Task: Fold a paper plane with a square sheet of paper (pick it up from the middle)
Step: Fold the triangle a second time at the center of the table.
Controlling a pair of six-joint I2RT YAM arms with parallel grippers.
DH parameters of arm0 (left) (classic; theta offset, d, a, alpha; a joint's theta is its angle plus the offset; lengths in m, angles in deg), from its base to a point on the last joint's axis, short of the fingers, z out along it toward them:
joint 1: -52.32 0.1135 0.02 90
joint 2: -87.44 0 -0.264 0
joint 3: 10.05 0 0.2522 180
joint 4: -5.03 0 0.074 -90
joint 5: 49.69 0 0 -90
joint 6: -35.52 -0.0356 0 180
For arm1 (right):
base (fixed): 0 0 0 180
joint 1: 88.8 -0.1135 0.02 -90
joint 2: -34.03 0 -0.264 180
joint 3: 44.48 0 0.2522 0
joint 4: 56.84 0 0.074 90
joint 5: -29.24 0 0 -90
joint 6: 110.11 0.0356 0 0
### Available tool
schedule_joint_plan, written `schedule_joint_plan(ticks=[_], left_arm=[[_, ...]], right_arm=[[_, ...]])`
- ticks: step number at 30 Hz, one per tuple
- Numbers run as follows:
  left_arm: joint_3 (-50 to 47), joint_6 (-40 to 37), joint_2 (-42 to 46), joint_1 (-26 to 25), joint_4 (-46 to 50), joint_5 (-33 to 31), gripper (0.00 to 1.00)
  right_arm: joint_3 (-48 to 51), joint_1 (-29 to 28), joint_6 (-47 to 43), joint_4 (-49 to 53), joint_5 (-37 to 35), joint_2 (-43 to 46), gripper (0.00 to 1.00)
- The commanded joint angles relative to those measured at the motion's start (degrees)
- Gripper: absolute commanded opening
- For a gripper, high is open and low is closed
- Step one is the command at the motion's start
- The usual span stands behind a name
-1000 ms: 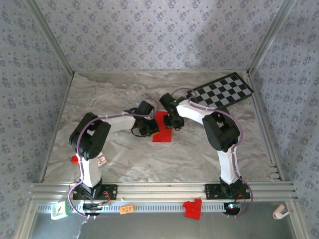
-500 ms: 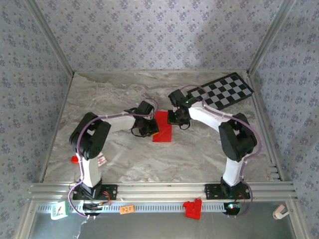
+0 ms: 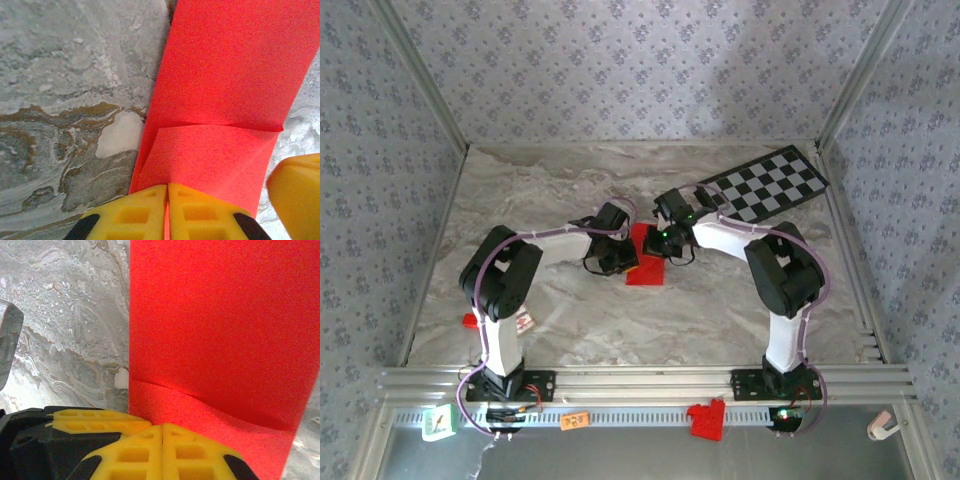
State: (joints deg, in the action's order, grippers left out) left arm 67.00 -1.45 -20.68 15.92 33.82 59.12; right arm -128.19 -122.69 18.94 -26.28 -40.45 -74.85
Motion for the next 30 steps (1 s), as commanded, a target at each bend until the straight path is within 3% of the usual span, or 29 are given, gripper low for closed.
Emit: schedule_joint_plan(ticks=[1, 17, 30], left_arm=[[0.1, 0.0, -1.9, 0.0, 3.9, -0.9, 0.1], [-1.1, 0.9, -2.3, 0.0, 5.4, -2.1, 0.08], [-1.5, 0.3, -2.3, -0.1, 4.8, -0.9, 0.08]], right_arm=[[2.6, 0.1, 1.8, -2.0, 2.2, -1.5, 0.06], [8.6, 3.7, 2.8, -4.8, 0.8, -1.7, 0.06], [10.0, 11.4, 5.2, -9.4, 2.8, 0.6, 0.1]])
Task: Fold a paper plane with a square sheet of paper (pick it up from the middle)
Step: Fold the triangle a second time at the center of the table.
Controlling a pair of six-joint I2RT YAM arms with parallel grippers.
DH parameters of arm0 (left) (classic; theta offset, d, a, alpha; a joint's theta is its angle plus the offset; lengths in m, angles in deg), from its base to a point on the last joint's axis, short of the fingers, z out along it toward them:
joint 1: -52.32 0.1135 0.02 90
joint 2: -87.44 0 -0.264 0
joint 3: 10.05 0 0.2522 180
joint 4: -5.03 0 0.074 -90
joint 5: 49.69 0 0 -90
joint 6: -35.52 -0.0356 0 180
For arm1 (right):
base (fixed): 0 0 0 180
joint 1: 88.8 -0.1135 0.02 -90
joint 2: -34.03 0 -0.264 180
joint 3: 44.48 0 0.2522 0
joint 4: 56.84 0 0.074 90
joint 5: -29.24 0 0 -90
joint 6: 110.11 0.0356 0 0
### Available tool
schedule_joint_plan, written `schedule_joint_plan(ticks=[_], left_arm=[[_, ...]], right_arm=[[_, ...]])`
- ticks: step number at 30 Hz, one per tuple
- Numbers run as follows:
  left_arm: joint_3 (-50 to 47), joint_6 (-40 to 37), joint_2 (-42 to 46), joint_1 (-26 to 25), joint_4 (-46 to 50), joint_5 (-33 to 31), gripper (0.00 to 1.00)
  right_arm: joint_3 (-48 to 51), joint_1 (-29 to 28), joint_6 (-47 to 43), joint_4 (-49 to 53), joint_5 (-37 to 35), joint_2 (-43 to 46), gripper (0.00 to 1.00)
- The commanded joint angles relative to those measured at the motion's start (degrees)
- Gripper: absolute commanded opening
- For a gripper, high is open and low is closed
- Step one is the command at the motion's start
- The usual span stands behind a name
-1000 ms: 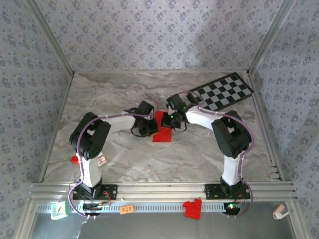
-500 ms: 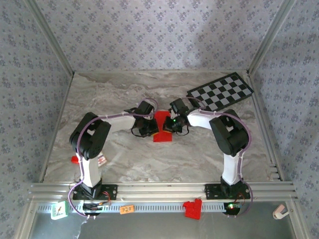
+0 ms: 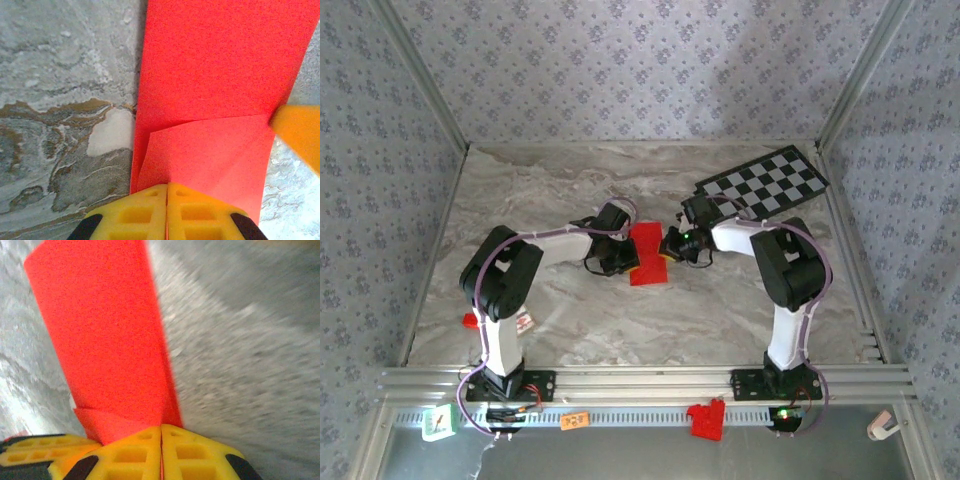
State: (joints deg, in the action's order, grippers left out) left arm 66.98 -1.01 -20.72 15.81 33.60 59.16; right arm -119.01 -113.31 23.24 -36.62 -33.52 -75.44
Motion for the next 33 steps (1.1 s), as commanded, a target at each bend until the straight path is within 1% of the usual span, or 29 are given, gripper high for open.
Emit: schedule_joint_plan(ticks=[1, 5, 9, 12, 16, 20, 24, 27, 29, 30, 33], left_arm=[[-1.5, -0.1, -2.2, 0.1, 4.8, -0.7, 0.08], [-1.1, -0.1, -2.0, -0.1, 3.9, 0.1, 0.08], [-0.3, 0.1, -1.6, -0.2, 3.8, 0.4, 0.09], [0.1, 0.4, -1.2, -0.2, 3.5, 0.5, 0.1], [0.6, 0.8, -0.8, -0.4, 2.8, 1.0, 0.1], [0.7, 1.8, 0.0, -0.4, 1.6, 1.3, 0.11], [1.1, 2.7, 1.0, -0.3, -0.6, 2.1, 0.12], [0.8, 2.9, 2.5, -0.3, -2.7, 2.8, 0.15], [0.3, 2.4, 4.1, -0.6, -3.5, 2.9, 0.2], [0.4, 1.9, 4.7, -0.8, -2.9, 2.2, 0.22], [0.3, -0.3, 6.0, -1.9, -1.0, 0.5, 0.23]], right_arm=[[0.9, 2.3, 0.9, 0.9, -4.3, 1.7, 0.1], [1.5, 1.6, 0.3, -0.1, -4.6, 4.7, 0.1], [5.7, -1.1, 2.4, -8.1, -2.6, 7.8, 0.11], [7.0, -3.6, 5.0, -11.1, -1.5, 7.1, 0.11], [6.9, -5.7, 7.5, -12.1, -0.8, 4.0, 0.11], [6.8, -6.0, 7.4, -10.7, -1.7, 2.1, 0.1], [5.9, -5.8, 4.9, -6.2, -3.3, 0.2, 0.1], [5.0, -5.4, 2.8, -2.1, -5.3, -0.9, 0.1], [4.6, -5.0, 1.9, 0.1, -6.6, -1.4, 0.1], [4.2, -4.8, 1.6, 1.0, -6.9, -1.7, 0.1], [3.4, -4.5, 1.2, 2.8, -7.4, -2.4, 0.1]])
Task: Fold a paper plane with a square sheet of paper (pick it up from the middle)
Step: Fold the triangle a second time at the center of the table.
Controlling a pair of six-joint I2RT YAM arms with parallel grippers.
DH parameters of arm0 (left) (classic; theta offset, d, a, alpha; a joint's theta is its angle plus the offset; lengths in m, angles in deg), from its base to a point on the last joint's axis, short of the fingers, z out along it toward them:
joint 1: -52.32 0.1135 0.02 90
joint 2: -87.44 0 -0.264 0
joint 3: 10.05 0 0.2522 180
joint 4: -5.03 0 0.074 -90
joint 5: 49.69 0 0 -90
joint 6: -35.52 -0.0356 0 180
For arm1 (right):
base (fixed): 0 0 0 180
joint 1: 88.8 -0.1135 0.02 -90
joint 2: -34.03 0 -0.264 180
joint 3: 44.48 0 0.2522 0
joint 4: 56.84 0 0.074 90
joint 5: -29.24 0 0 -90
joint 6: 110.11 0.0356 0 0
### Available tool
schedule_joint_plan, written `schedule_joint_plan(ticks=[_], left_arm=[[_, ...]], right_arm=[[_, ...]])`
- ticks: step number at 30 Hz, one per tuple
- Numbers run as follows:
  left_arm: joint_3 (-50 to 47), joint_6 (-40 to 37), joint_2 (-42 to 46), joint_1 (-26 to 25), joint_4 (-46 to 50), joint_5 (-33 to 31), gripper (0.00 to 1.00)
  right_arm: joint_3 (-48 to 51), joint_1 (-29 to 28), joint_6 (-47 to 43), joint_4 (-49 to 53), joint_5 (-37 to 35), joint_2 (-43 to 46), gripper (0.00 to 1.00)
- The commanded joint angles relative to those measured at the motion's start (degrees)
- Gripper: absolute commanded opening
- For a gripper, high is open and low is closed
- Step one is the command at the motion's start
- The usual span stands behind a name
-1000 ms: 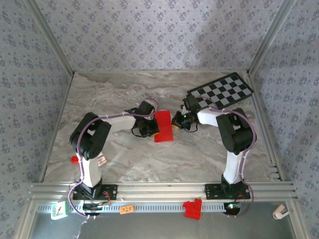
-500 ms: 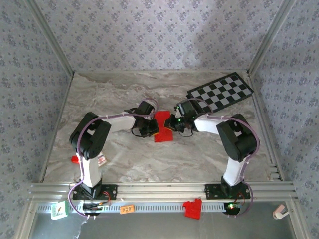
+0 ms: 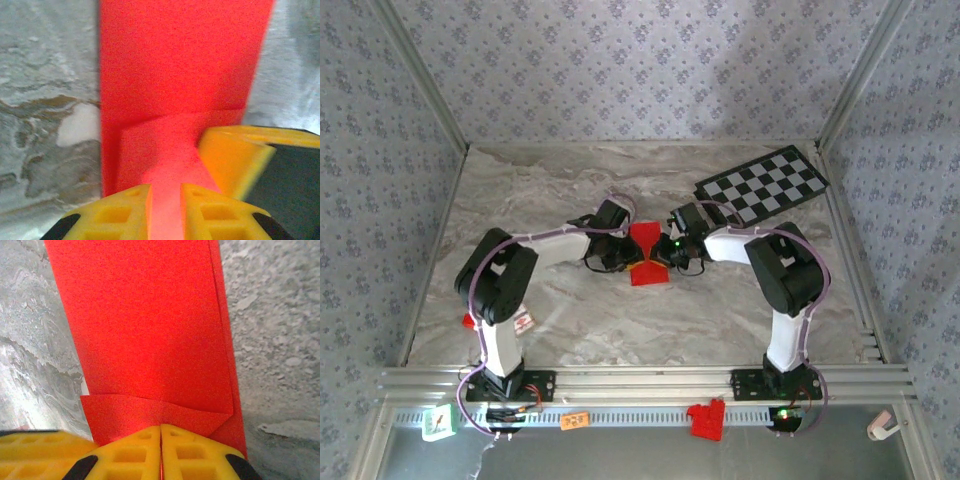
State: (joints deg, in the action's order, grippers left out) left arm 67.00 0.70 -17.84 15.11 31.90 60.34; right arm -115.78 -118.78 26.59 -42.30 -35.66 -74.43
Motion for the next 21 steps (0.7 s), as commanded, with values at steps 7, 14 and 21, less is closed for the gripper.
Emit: schedule_joint_plan(ticks=[7, 14, 21], left_arm=[[-0.1, -3.9, 2.1, -3.0, 0.9, 1.1, 0.18], [0.0, -4.6, 0.1, -3.2, 1.5, 2.3, 0.1], [-0.3, -5.5, -1.7, -3.2, 2.2, 2.5, 0.07]], right_arm=[[-1.7, 1.1, -2.1, 12.0, -5.9, -5.4, 0.1], [-2.5, 1.1, -1.7, 13.3, -5.6, -6.4, 0.09], [-3.1, 1.2, -1.6, 14.2, -5.7, -6.8, 0.09]])
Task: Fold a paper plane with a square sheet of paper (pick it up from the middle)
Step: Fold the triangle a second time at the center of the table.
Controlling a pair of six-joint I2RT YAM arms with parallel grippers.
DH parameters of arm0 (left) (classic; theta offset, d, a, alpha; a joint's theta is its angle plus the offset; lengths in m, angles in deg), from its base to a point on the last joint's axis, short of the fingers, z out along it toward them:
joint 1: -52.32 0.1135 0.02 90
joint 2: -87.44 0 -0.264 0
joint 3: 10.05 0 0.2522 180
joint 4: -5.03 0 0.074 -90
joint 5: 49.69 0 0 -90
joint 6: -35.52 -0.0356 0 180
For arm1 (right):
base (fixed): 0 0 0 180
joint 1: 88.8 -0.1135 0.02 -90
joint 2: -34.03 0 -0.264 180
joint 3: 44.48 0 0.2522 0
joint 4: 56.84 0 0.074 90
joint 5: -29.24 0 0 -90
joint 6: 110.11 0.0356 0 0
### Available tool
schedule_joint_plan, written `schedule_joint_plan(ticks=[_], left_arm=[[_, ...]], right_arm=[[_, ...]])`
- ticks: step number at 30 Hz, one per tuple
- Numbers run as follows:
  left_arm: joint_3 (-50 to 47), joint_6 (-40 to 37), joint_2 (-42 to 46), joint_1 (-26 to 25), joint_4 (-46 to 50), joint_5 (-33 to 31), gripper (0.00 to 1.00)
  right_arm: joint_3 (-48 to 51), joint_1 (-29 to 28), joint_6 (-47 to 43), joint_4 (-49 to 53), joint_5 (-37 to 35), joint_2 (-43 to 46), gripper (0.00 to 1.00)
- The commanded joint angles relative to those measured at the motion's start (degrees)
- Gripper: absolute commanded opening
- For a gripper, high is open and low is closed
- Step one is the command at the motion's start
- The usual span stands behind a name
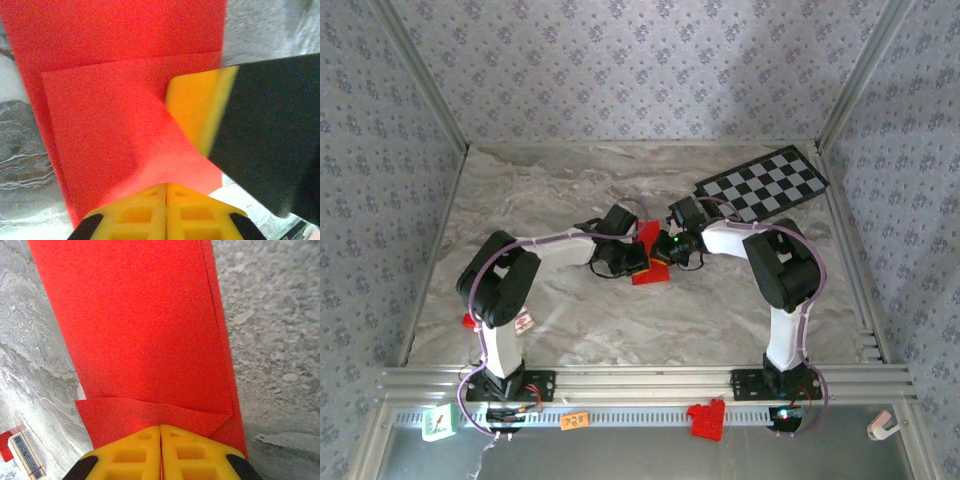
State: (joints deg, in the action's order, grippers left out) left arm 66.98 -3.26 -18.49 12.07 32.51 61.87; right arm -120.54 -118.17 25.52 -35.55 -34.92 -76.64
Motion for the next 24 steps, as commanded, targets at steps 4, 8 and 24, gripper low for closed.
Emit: schedule_joint_plan(ticks=[4, 8, 24], left_arm=[[-0.8, -2.5, -1.6, -0.2, 1.9, 0.5, 0.06], [-1.1, -5.3, -1.9, 0.0, 3.7, -1.8, 0.04], [-5.6, -10.1, -1.0, 0.7, 6.3, -0.3, 0.0]], right_arm=[[1.6, 0.6, -0.7, 7.8, -6.6, -4.7, 0.09], [1.5, 0.6, -0.6, 8.3, -7.0, -4.6, 0.09], [0.2, 0.8, -1.6, 11.1, -8.2, -5.5, 0.09]])
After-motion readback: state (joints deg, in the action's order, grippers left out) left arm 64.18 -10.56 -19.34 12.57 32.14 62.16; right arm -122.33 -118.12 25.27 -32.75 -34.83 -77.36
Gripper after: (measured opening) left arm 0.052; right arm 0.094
